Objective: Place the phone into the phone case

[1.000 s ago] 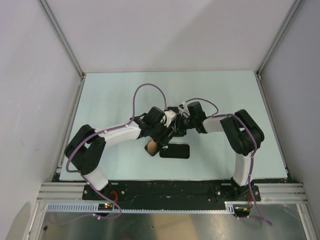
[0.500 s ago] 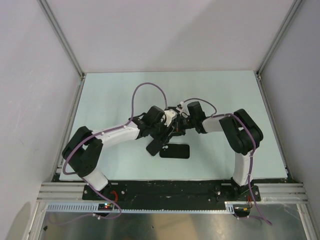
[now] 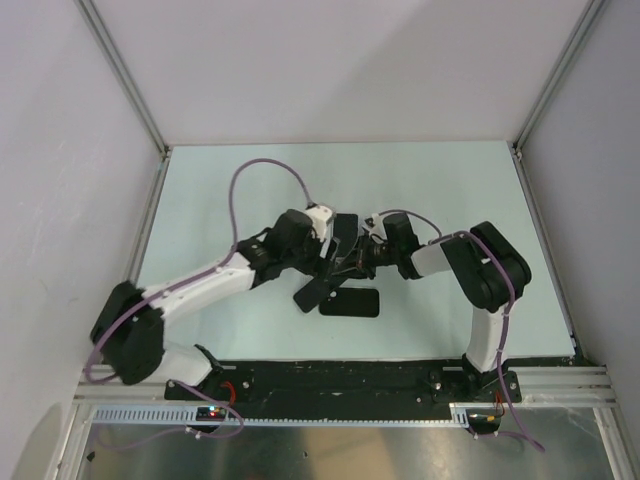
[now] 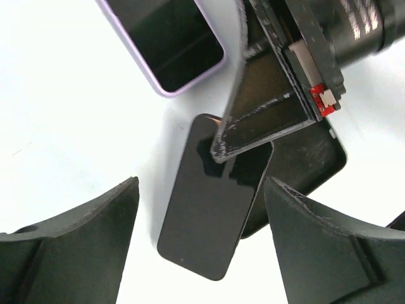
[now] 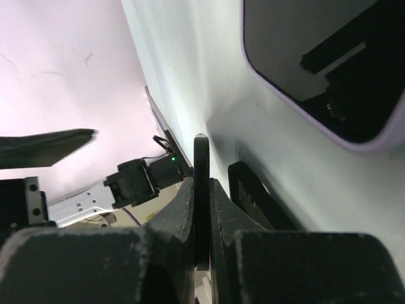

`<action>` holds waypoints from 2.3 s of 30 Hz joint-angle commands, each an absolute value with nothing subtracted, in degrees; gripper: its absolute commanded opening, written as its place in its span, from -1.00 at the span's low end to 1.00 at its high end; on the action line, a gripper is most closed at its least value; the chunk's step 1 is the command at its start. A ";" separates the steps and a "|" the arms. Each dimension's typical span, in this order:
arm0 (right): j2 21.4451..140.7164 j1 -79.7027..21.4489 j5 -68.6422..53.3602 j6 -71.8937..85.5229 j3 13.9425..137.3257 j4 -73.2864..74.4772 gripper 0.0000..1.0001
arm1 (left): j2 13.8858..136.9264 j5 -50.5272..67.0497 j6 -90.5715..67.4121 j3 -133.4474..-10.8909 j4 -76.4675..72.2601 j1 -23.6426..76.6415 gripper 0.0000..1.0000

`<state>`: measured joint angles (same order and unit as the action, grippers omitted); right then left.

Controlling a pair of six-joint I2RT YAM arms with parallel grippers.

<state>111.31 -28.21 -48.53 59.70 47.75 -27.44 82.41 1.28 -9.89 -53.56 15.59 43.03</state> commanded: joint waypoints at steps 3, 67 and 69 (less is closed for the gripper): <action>101.78 -25.97 -46.52 71.85 42.21 -35.52 -1.00 | 67.72 -6.08 -23.48 -50.15 14.20 37.65 0.67; 55.60 -43.72 6.34 65.92 8.36 -24.91 -1.00 | 83.42 -4.45 -50.74 -34.19 -1.09 44.67 -0.63; 57.01 -43.78 5.52 66.31 7.85 -26.47 -1.00 | 84.55 -4.47 -50.85 -34.61 -1.37 45.20 -0.70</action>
<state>54.50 -43.64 7.92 65.65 8.73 -22.87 82.56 -3.97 -50.63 -32.64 0.23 43.94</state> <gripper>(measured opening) 0.094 0.177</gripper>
